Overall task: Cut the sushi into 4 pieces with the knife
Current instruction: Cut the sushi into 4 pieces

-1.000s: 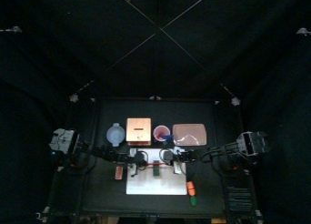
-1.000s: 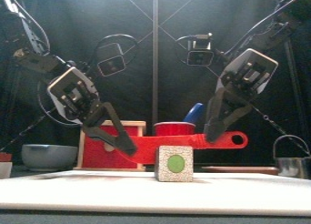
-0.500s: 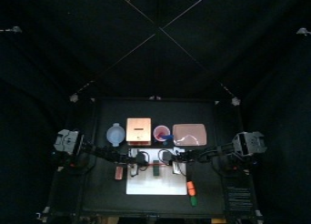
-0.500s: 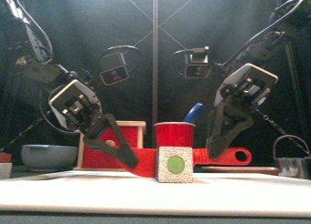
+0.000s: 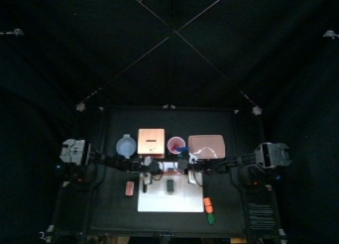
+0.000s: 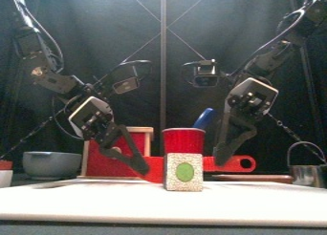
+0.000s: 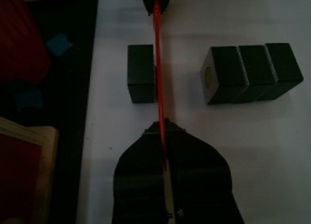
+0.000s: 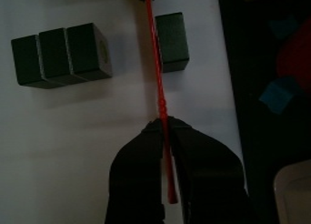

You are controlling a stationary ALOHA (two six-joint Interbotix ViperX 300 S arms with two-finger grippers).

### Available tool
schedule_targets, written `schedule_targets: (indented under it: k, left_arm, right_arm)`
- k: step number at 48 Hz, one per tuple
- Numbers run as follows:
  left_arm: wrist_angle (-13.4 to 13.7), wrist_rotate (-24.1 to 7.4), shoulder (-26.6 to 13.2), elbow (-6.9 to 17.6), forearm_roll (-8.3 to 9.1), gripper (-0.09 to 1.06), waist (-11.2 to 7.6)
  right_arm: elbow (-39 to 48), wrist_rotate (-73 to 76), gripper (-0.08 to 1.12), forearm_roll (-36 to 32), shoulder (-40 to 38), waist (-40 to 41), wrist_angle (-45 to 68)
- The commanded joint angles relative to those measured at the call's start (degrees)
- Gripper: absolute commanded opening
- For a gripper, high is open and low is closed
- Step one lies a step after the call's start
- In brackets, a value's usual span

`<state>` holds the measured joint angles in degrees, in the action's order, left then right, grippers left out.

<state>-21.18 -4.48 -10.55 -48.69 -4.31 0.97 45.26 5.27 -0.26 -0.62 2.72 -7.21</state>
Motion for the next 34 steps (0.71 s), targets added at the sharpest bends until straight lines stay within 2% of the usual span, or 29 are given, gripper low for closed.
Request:
schedule_targets:
  k: [1, 8, 17, 27, 34]
  left_arm:
    - [1.3, -0.3, 1.9, 0.8, 0.00, 0.20, 0.53]
    - [2.5, -0.3, 6.2, 0.6, 0.00, 0.20, -0.18]
    - [4.0, -0.2, 10.0, 0.5, -0.18, 0.20, -4.22]
    - [4.0, -0.1, 9.8, 0.8, -2.11, 0.20, -7.38]
    - [4.0, -0.1, 9.1, 0.8, -3.69, 0.20, -8.53]
  right_arm:
    - [-1.2, 0.1, 0.07, 0.2, -3.1, 0.0, 0.2]
    - [-1.3, 0.2, 0.07, 1.0, -6.3, -1.6, -0.2]
    - [-1.3, 0.2, 0.07, 2.1, -8.9, -4.7, -0.2]
    - [-0.6, 0.2, 0.07, 2.7, -8.9, -6.7, -0.1]
    - [-0.4, 0.2, 0.07, 3.2, -8.9, -7.0, 0.0]
